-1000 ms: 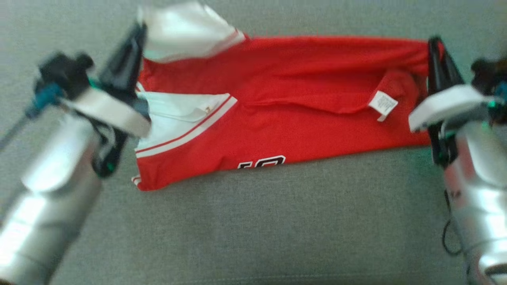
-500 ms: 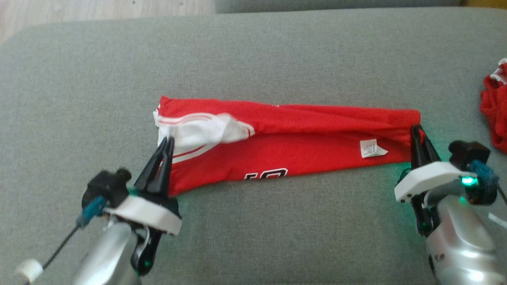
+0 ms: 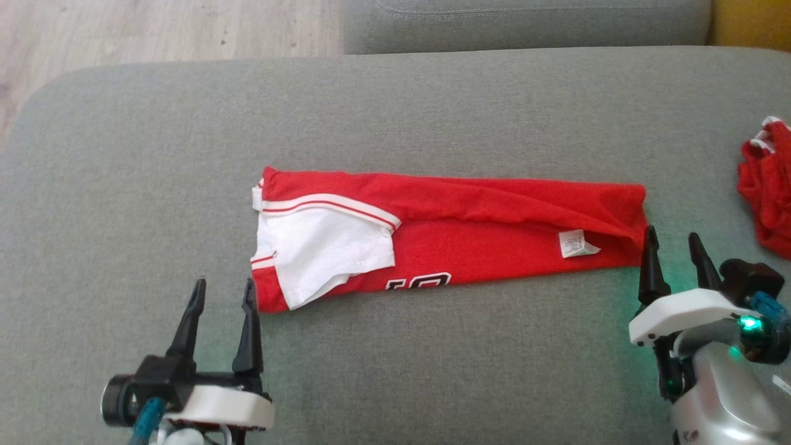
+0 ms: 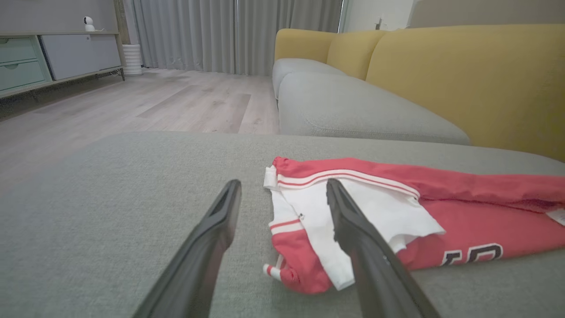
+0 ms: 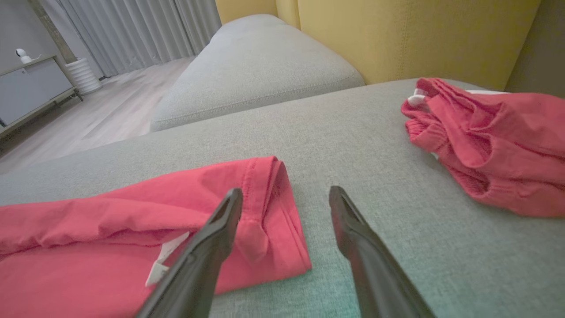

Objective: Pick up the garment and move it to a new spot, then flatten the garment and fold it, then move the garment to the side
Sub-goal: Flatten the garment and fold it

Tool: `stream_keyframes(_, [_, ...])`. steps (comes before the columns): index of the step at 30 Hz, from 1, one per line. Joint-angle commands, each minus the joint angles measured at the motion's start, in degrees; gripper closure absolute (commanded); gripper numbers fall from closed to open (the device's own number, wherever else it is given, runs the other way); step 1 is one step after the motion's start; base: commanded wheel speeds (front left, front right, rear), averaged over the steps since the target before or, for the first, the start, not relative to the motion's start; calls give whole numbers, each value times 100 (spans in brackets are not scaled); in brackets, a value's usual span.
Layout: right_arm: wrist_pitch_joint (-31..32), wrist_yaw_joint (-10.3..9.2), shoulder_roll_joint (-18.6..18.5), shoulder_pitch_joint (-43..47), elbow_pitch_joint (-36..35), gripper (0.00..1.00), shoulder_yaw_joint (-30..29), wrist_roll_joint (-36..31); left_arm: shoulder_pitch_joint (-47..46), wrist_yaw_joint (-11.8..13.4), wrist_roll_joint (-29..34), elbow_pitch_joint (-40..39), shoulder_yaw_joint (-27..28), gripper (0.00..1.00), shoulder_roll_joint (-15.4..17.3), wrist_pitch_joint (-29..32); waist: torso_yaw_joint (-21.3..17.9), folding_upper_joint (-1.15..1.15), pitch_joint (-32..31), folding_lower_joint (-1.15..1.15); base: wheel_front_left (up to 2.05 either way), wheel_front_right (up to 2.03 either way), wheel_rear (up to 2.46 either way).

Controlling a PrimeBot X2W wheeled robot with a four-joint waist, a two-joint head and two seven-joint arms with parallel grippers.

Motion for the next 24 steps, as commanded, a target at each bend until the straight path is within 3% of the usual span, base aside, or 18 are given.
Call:
stream_keyframes(1, [-63, 37, 44, -184, -138, 0, 73, -79, -142, -25, 119, -248, 248, 0, -22, -30, 58, 0, 24, 1, 0, 0, 0])
stream_keyframes(8, [-63, 37, 61, -473, 230, 0, -195, -465, -135, -188, 316, -328, 325, 0, -146, -30, 295, 0, 199, 1, 0, 0, 0])
stream_keyframes(12, [-63, 37, 37, -751, 808, 0, -624, -822, -176, -245, 337, -325, 370, 0, -165, -30, 421, 0, 322, 1, 0, 0, 0])
stream_keyframes(20, [-63, 37, 74, -1040, 1745, 1, -863, -763, -242, -258, 179, -289, 380, 0, -169, -30, 499, 0, 431, 1, 0, 0, 0])
stream_keyframes(21, [-63, 37, 77, -1051, 1813, 36, -820, -715, -246, -258, 165, -283, 385, 0, -170, -30, 493, 0, 435, 1, 0, 0, 0])
stream_keyframes(22, [-63, 37, 81, -1060, 1875, 99, -782, -640, -248, -257, 148, -279, 393, 0, -170, -30, 482, 0, 438, 1, 0, 0, 0])
stream_keyframes(24, [-63, 37, 86, -1071, 1912, 100, -692, -512, -250, -257, 129, -280, 411, 0, -170, -30, 455, 0, 440, 1, 0, 0, 0])
